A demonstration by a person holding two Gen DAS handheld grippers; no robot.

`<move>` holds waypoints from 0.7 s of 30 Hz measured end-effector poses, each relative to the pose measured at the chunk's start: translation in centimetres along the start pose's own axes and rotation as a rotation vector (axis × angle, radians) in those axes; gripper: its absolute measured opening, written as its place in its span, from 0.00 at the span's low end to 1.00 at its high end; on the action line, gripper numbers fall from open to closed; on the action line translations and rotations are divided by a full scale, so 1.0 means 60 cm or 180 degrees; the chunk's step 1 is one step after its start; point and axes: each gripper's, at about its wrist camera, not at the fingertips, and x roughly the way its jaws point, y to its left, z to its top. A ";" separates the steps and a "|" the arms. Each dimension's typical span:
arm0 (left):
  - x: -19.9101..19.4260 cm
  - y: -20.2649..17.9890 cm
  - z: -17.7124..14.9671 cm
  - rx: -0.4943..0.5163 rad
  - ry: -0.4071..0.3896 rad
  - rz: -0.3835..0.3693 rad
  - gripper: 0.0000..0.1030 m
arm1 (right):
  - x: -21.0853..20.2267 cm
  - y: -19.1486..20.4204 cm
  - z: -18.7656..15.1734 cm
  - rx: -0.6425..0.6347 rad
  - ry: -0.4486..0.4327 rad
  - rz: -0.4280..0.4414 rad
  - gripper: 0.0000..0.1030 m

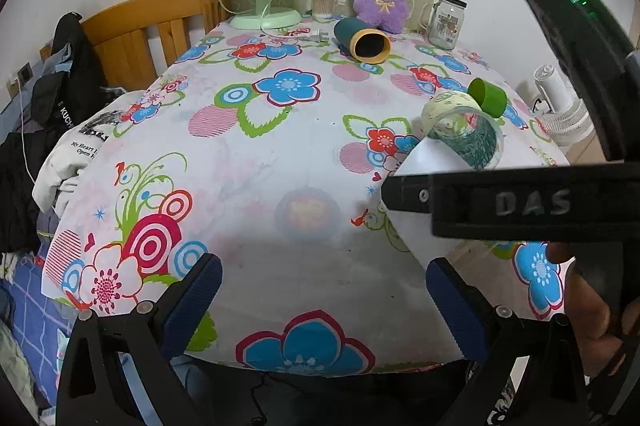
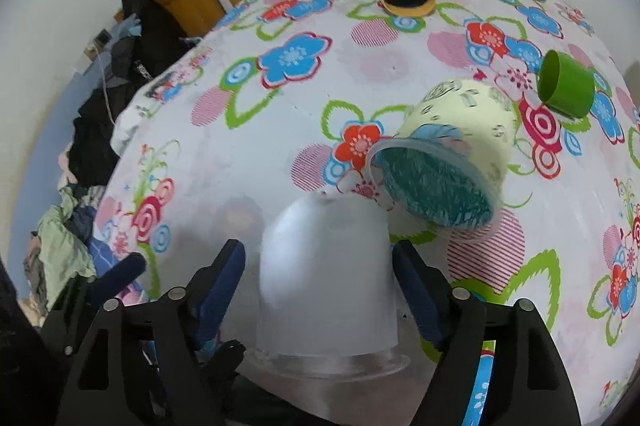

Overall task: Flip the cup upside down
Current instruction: 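Lower the white cup onto the table and open the right gripper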

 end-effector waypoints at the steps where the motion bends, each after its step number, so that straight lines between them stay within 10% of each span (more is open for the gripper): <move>1: -0.003 -0.001 0.001 0.0003 -0.0009 0.0003 1.00 | -0.006 -0.001 0.002 0.0010 -0.0024 0.0013 0.77; 21: -0.066 -0.056 0.074 -0.0001 -0.0277 -0.0115 1.00 | -0.176 -0.117 -0.030 0.0251 -0.0839 0.0053 0.82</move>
